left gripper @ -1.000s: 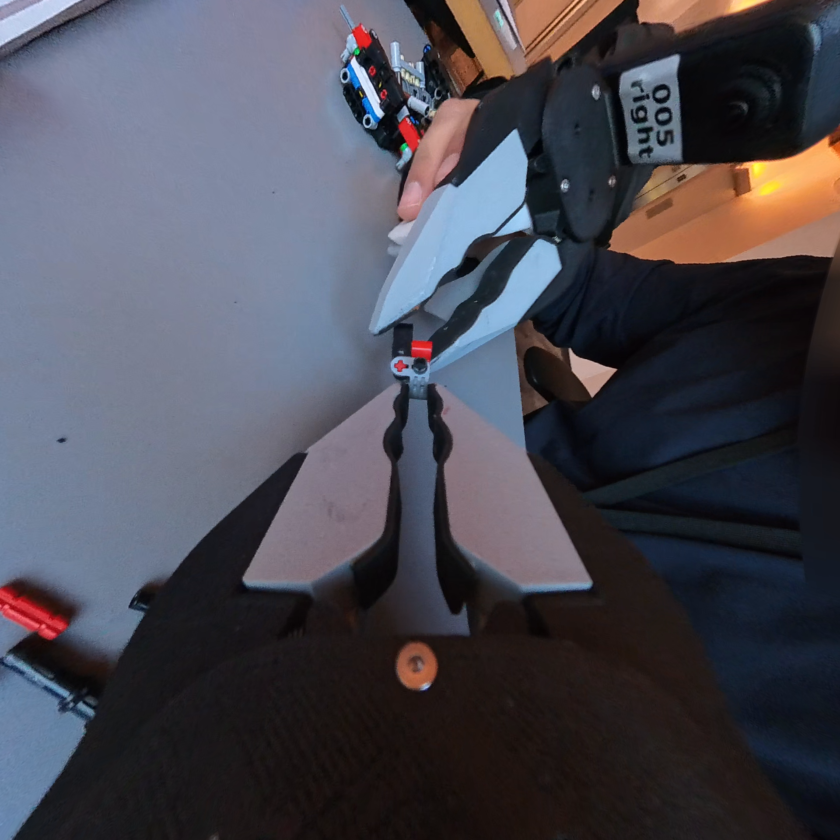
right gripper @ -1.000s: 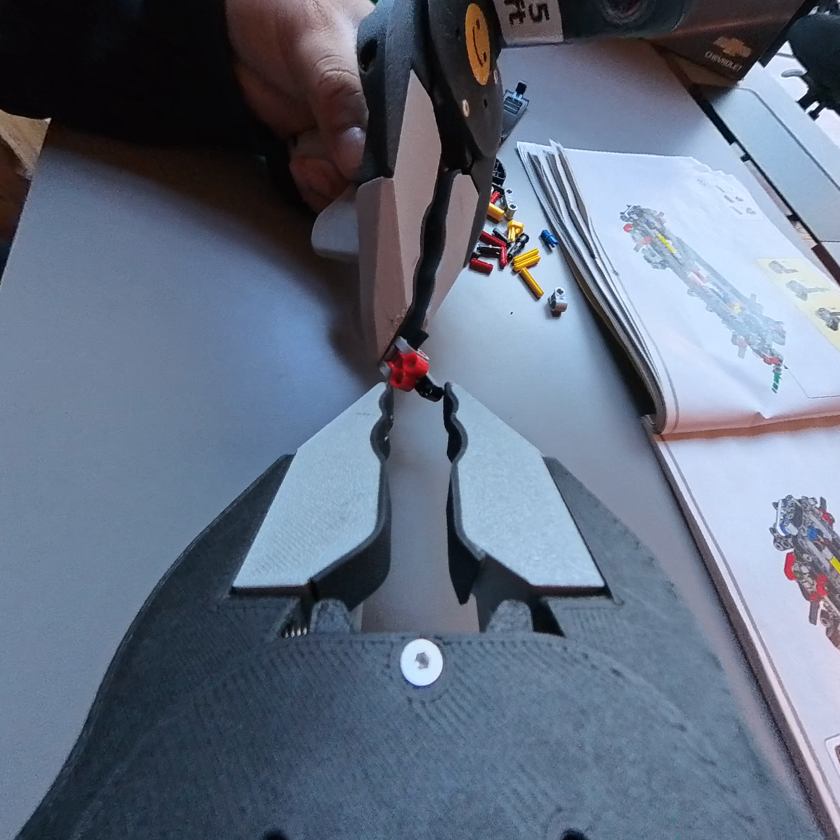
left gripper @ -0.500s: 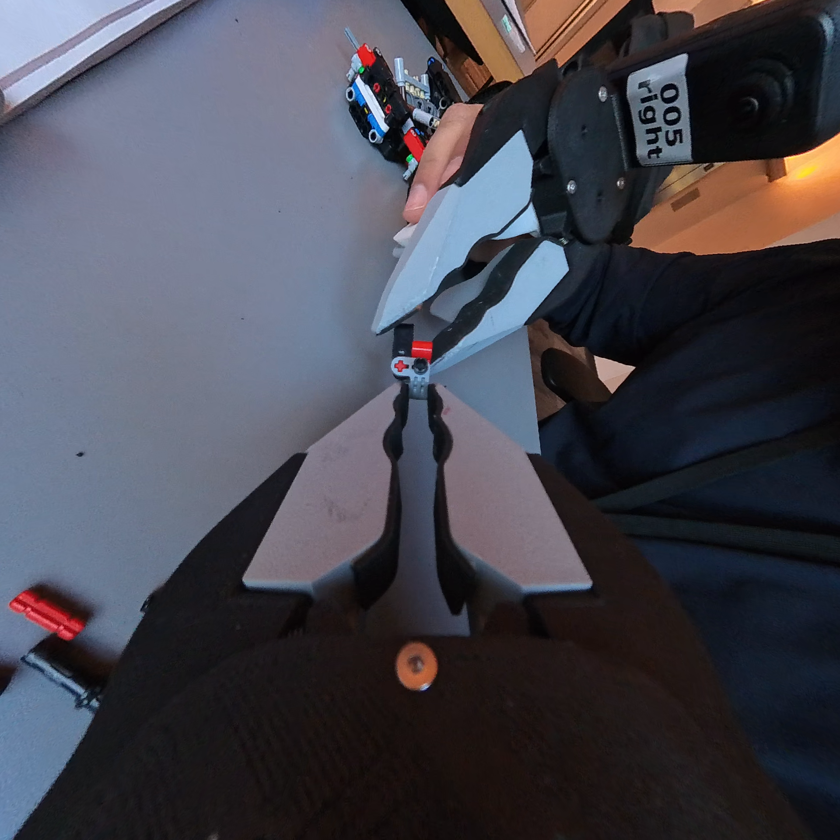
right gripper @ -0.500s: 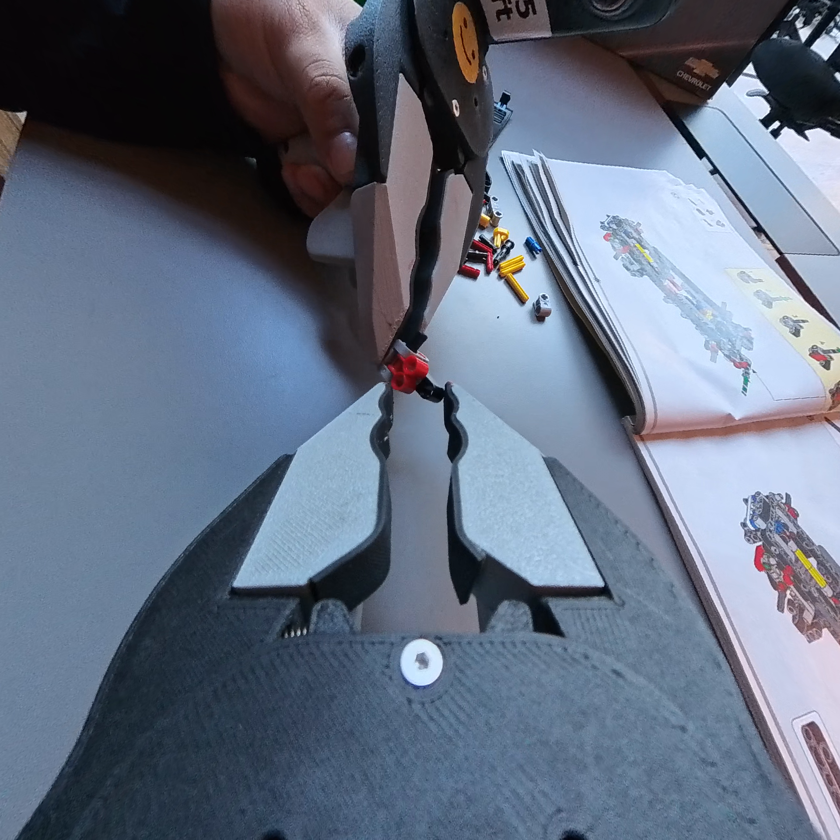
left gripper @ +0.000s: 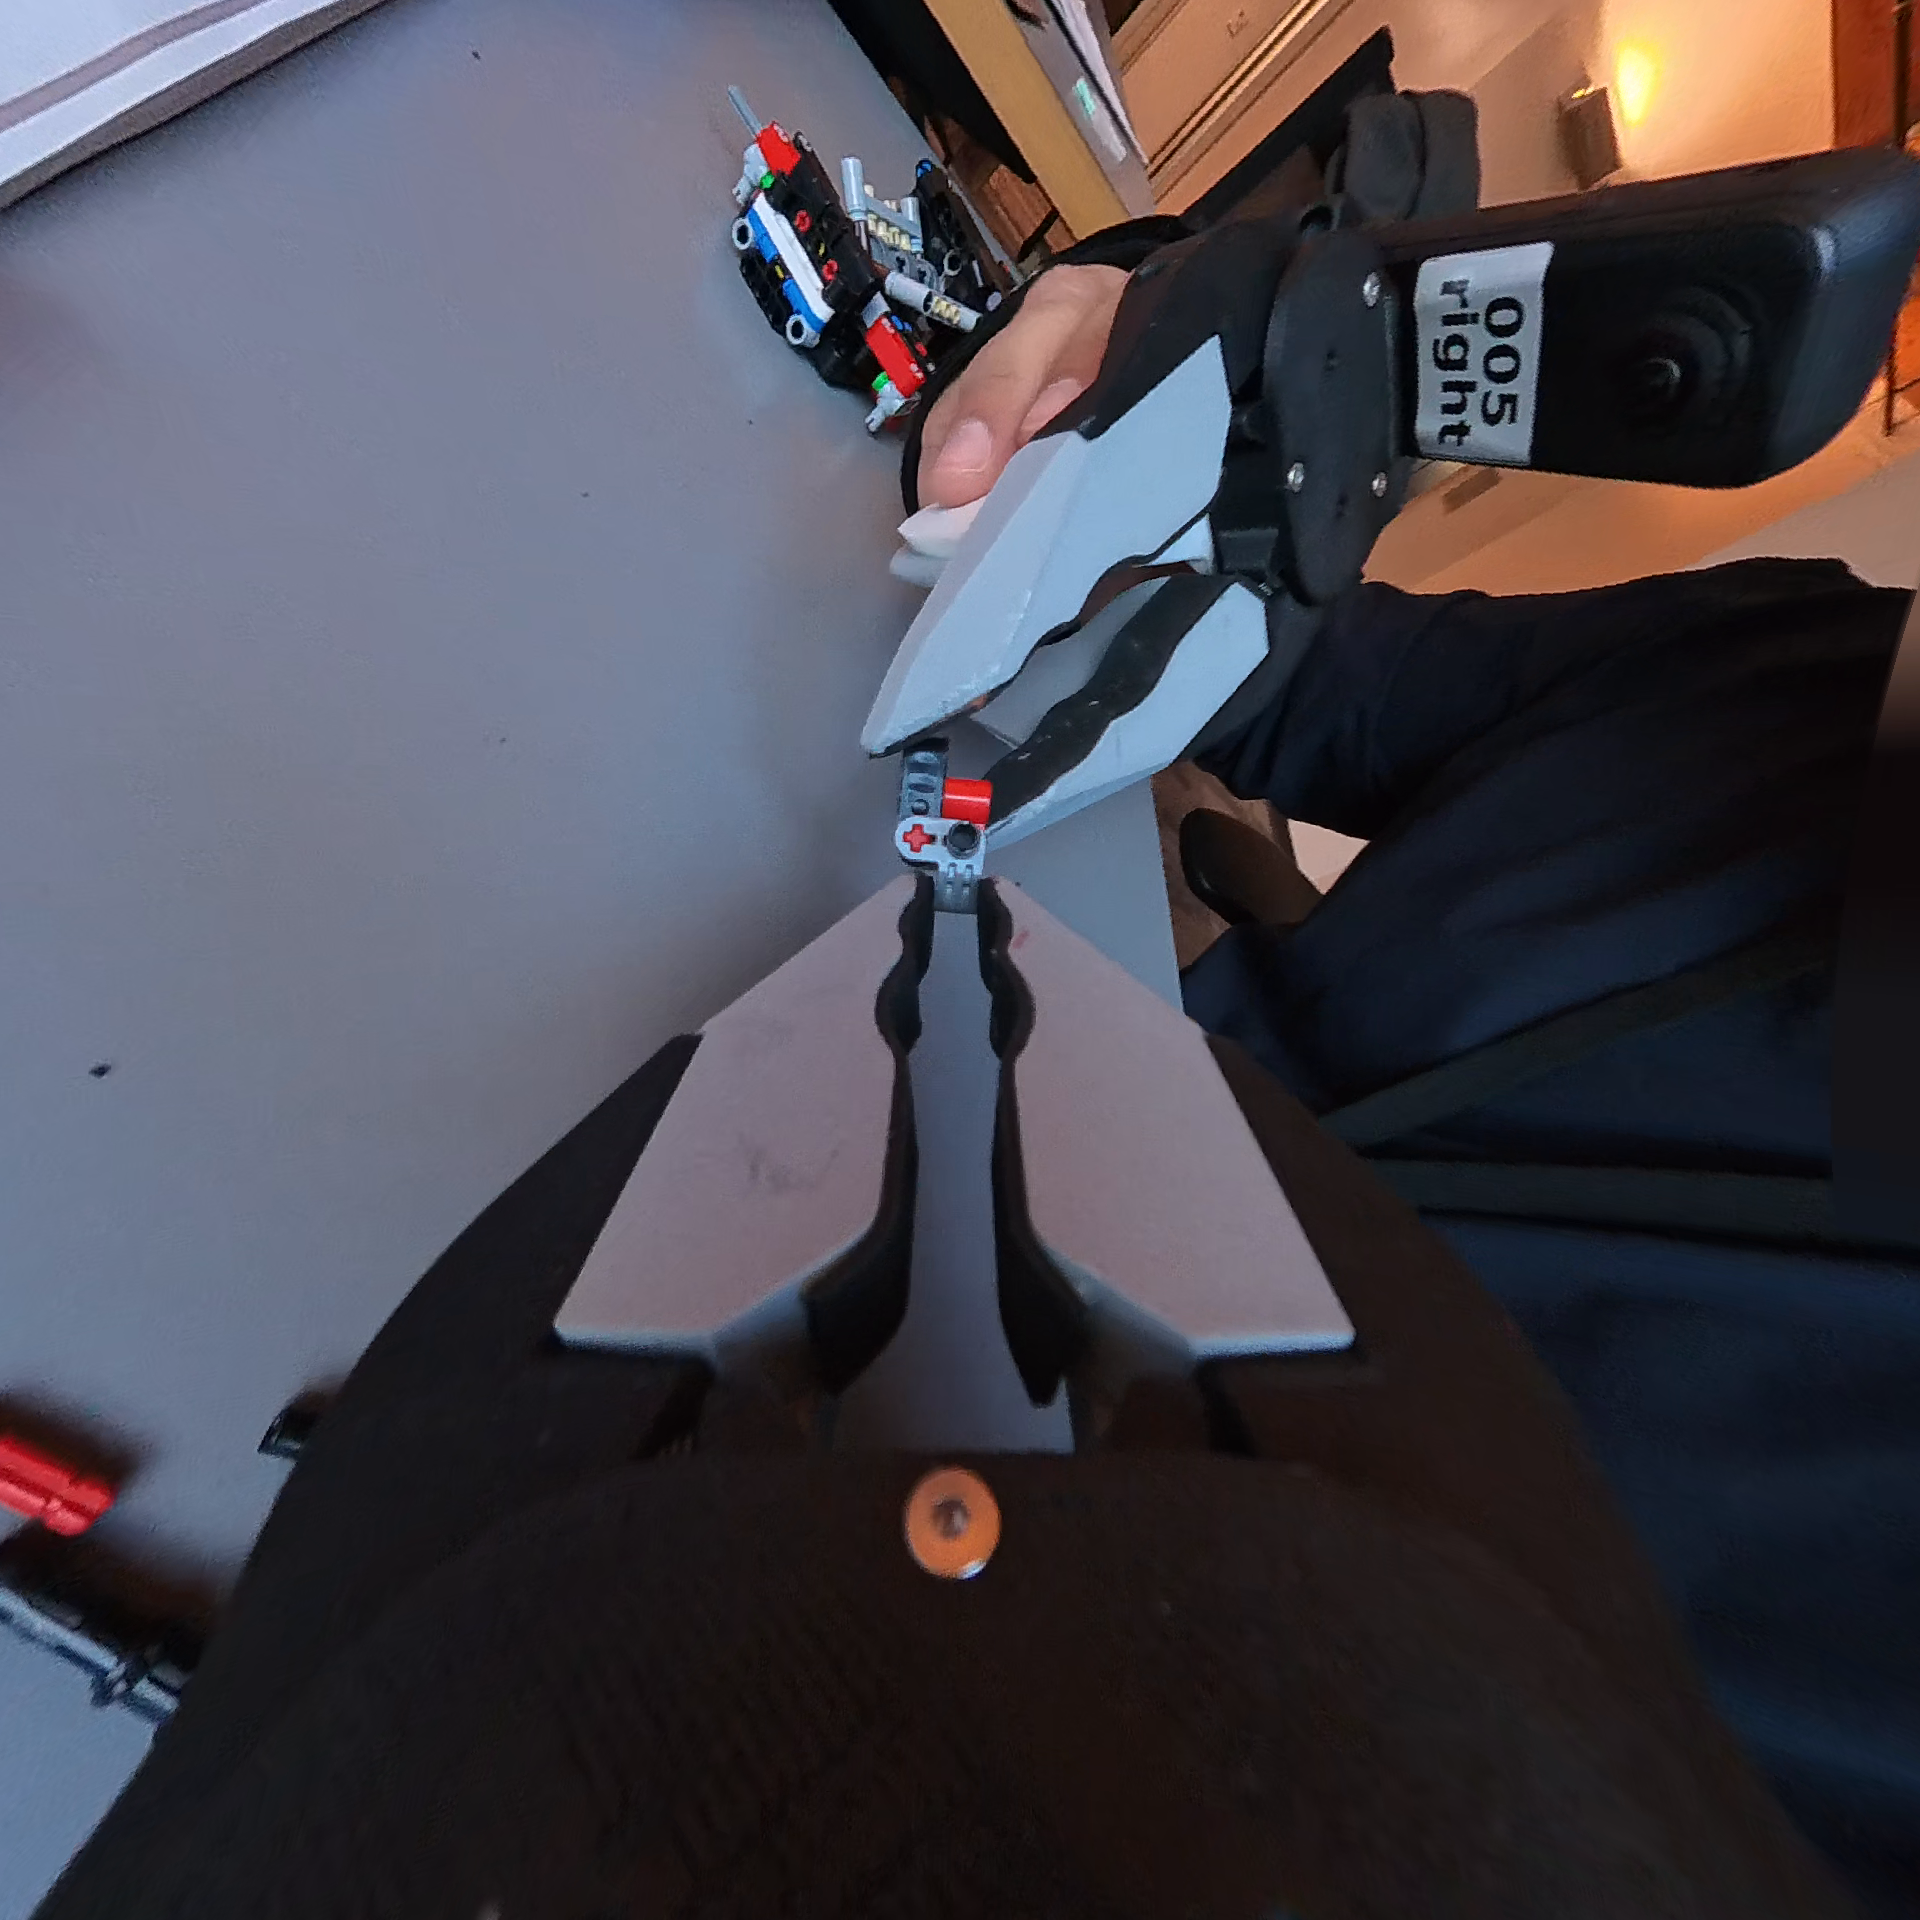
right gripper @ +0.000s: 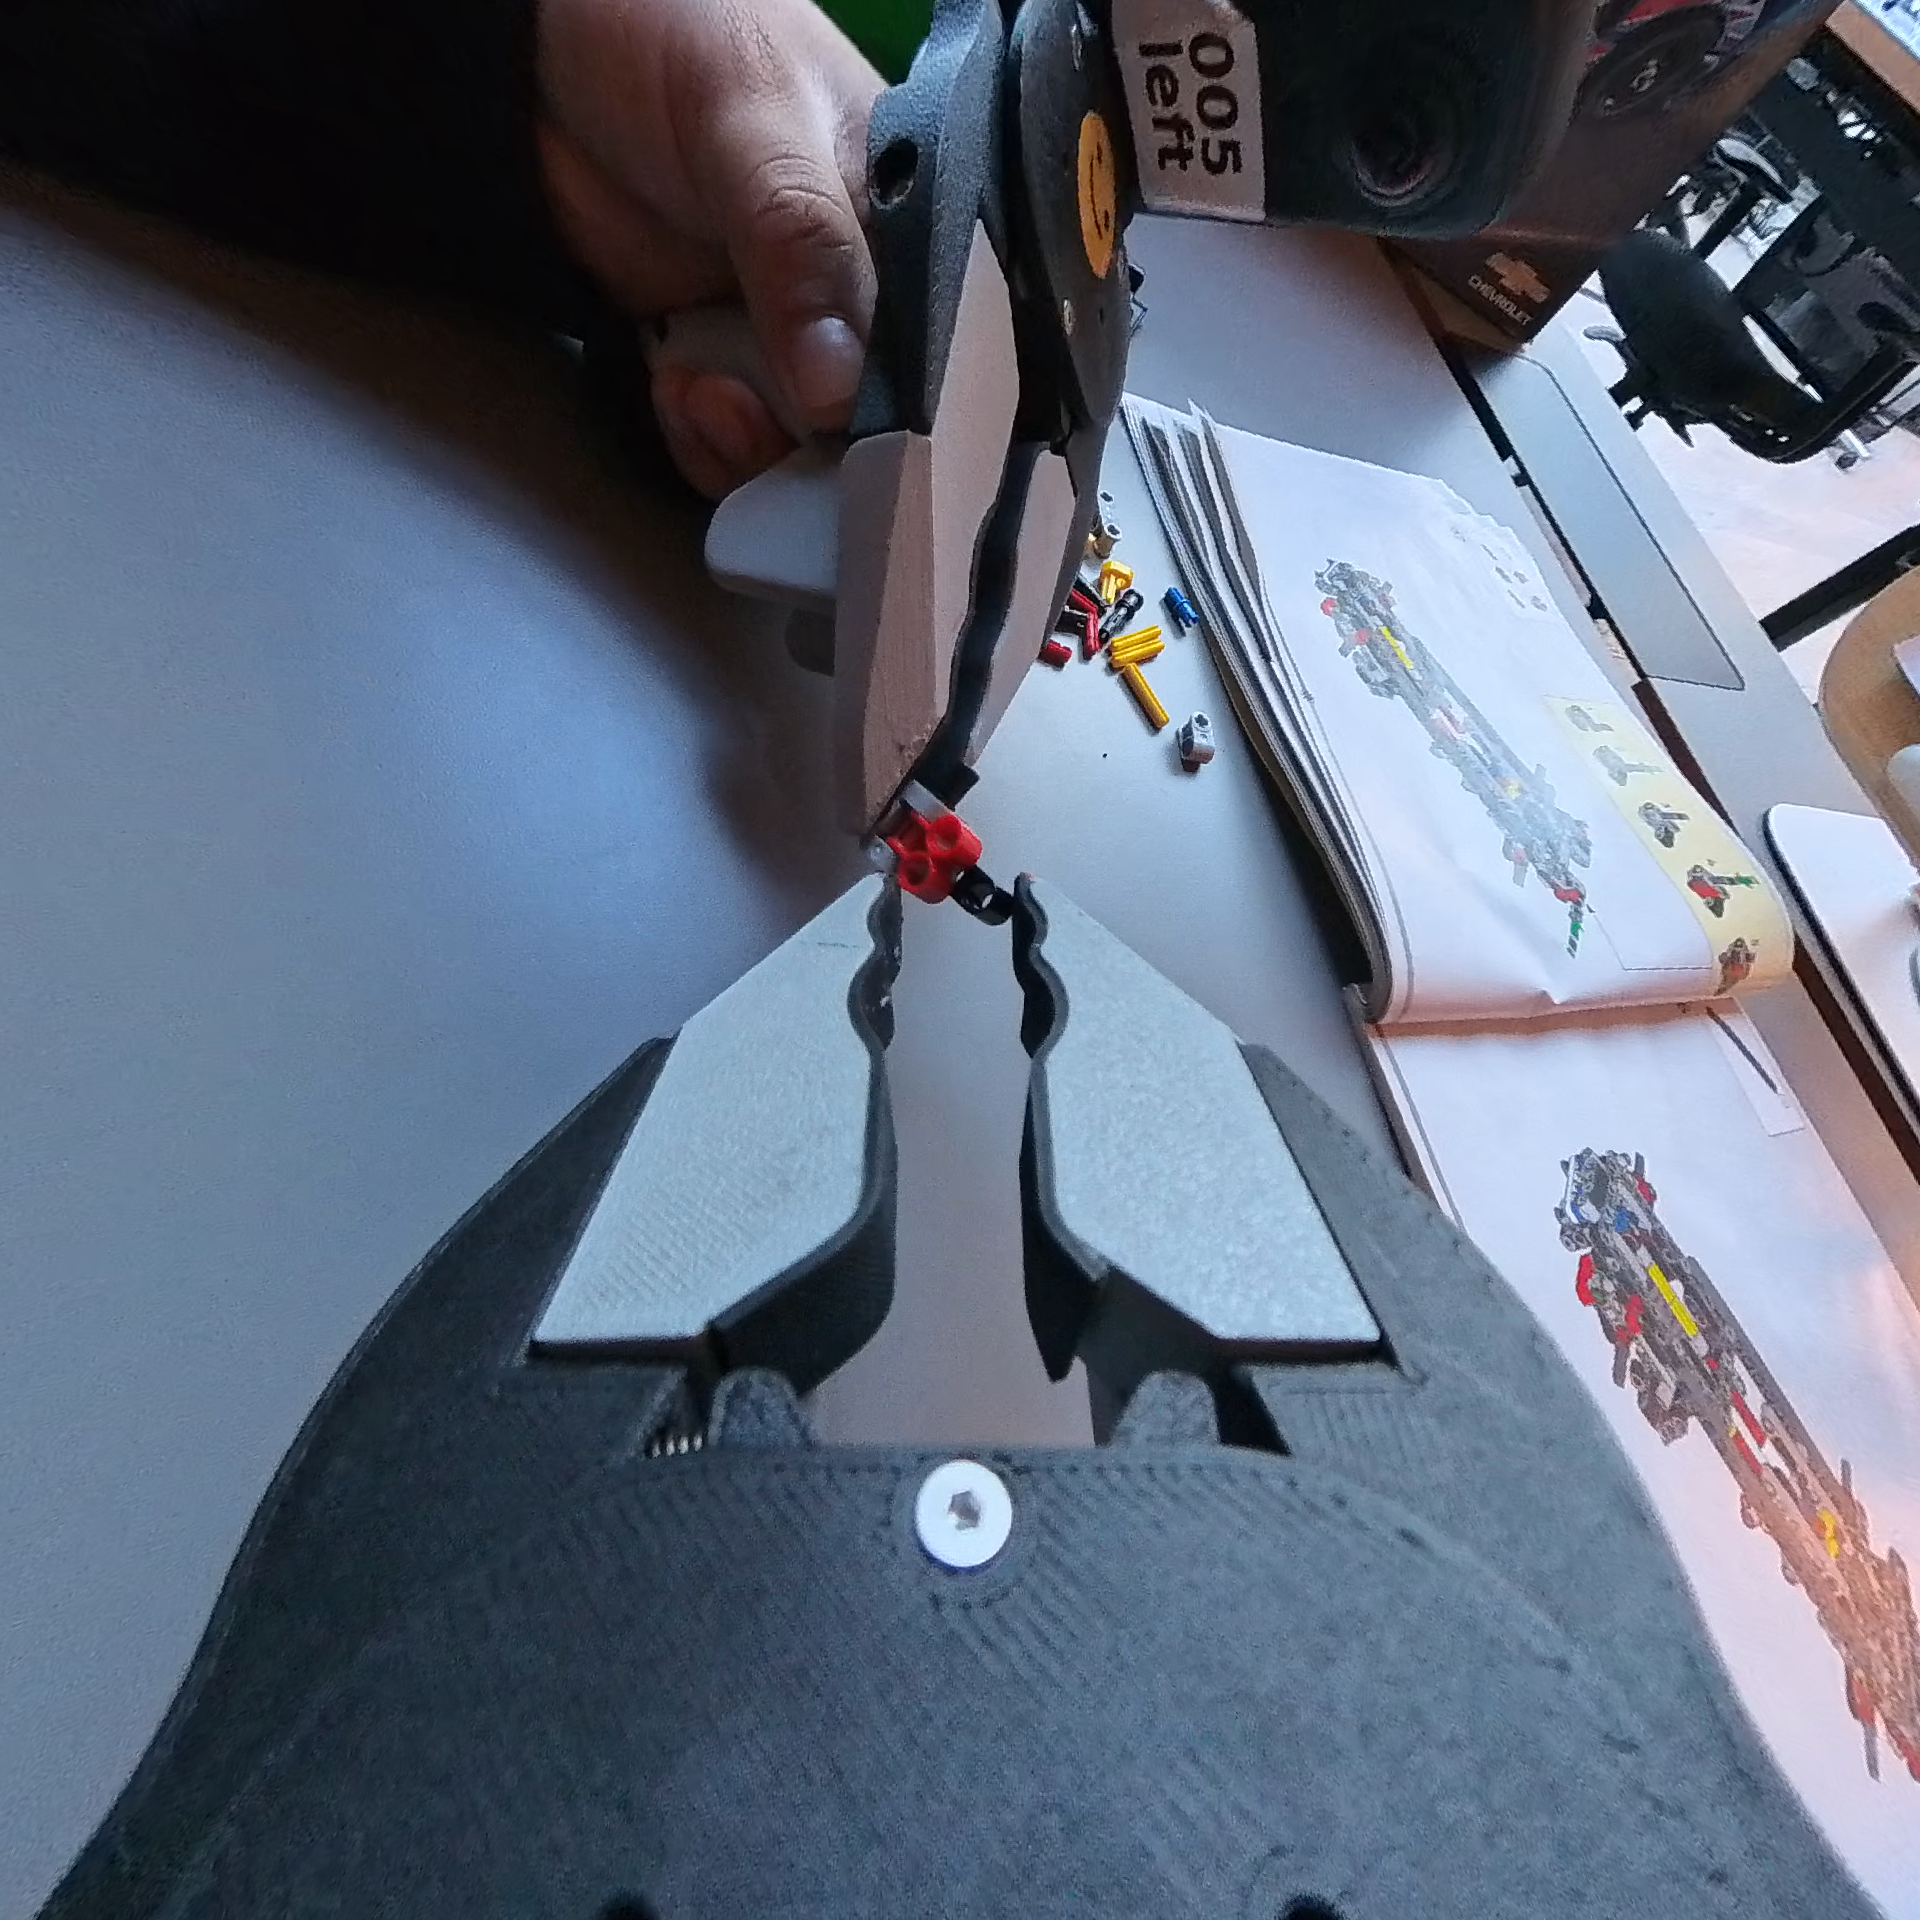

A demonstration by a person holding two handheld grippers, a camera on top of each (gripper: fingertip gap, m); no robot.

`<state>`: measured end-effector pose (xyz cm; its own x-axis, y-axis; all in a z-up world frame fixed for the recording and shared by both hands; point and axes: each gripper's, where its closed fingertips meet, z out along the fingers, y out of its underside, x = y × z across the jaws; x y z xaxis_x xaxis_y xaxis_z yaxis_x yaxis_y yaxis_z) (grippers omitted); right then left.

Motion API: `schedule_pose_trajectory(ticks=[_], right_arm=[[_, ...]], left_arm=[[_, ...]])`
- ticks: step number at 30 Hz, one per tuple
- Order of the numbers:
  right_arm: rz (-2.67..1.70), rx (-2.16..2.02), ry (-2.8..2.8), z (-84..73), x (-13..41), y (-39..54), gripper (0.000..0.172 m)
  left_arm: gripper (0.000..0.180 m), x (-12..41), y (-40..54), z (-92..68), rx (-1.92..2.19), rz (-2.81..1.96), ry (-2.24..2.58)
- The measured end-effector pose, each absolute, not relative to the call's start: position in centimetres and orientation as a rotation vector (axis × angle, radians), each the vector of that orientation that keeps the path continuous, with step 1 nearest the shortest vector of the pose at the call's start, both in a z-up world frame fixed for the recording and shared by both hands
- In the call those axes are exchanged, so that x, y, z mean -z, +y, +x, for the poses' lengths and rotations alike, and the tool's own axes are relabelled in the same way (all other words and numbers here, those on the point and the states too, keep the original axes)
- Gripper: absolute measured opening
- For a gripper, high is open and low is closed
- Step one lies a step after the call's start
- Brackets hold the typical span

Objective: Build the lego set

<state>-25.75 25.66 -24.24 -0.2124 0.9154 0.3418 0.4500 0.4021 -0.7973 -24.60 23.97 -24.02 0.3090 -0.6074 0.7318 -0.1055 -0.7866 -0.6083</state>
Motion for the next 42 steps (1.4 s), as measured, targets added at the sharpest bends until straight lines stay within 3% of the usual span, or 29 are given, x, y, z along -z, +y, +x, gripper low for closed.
schedule_pose_trajectory(ticks=[26,31,42], right_arm=[[-1.271,-0.871,-1.772,-25.8,23.9,26.0,0.019],[-1.392,-0.932,-1.748,-25.7,24.6,27.0,0.027],[-1.393,-1.051,-1.752,-25.6,24.2,26.2,0.025]], left_arm=[[0.006,23.6,24.4,-24.7,1.445,-2.106,0.639],[0.006,24.0,24.6,-24.9,1.457,-2.129,0.597],[0.006,25.2,24.7,-25.3,1.254,-2.189,0.692]])
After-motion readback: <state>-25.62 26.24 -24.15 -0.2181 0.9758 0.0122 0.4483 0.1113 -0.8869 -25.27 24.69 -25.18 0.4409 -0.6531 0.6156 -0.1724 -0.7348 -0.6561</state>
